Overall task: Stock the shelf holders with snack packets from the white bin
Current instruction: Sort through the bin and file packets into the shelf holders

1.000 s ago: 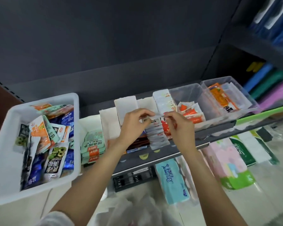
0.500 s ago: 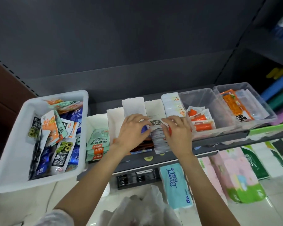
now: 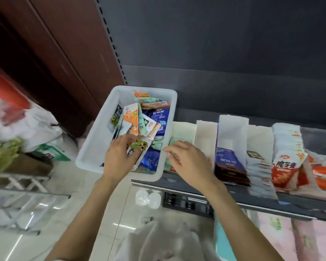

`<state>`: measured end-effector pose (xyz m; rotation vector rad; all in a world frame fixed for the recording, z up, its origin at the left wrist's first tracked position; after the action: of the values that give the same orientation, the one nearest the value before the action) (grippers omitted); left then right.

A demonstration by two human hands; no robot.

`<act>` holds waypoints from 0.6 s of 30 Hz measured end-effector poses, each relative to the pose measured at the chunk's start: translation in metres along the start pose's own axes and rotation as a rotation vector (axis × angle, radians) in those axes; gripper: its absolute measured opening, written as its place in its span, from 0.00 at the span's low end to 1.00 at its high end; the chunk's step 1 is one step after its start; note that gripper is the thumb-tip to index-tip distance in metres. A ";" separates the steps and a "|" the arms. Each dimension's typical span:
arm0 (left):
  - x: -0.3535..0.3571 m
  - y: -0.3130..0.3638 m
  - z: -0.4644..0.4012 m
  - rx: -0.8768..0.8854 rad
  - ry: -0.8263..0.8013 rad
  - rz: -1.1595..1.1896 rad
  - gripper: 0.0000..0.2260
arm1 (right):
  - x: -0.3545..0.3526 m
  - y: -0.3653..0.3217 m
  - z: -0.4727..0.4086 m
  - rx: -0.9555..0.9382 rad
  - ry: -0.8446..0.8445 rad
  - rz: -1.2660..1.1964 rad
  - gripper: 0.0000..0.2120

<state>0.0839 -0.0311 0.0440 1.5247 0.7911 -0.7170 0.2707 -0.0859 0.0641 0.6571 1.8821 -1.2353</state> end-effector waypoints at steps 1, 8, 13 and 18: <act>-0.003 -0.020 -0.008 -0.050 -0.029 -0.043 0.11 | 0.012 -0.005 -0.012 -0.006 -0.034 -0.017 0.12; -0.003 -0.092 -0.076 -0.048 -0.159 -0.141 0.17 | 0.092 -0.011 -0.105 0.130 -0.043 -0.006 0.14; 0.028 -0.085 -0.116 0.175 -0.323 -0.306 0.25 | 0.128 0.019 -0.169 0.358 0.044 0.188 0.15; 0.040 -0.090 -0.129 0.251 -0.394 -0.325 0.24 | 0.140 0.036 -0.190 0.564 0.105 0.362 0.13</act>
<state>0.0335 0.1052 -0.0276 1.4207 0.6698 -1.3543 0.1571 0.1037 -0.0264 1.3180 1.3974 -1.5091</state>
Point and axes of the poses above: each hand's wrist, its own z-axis away from the middle knuckle, its own x-axis out of the palm, y = z × x, the point moved 7 cm from there along -z, towards the middle knuckle, and after that the axes turned 10 degrees about -x, right-handed, at the moved point
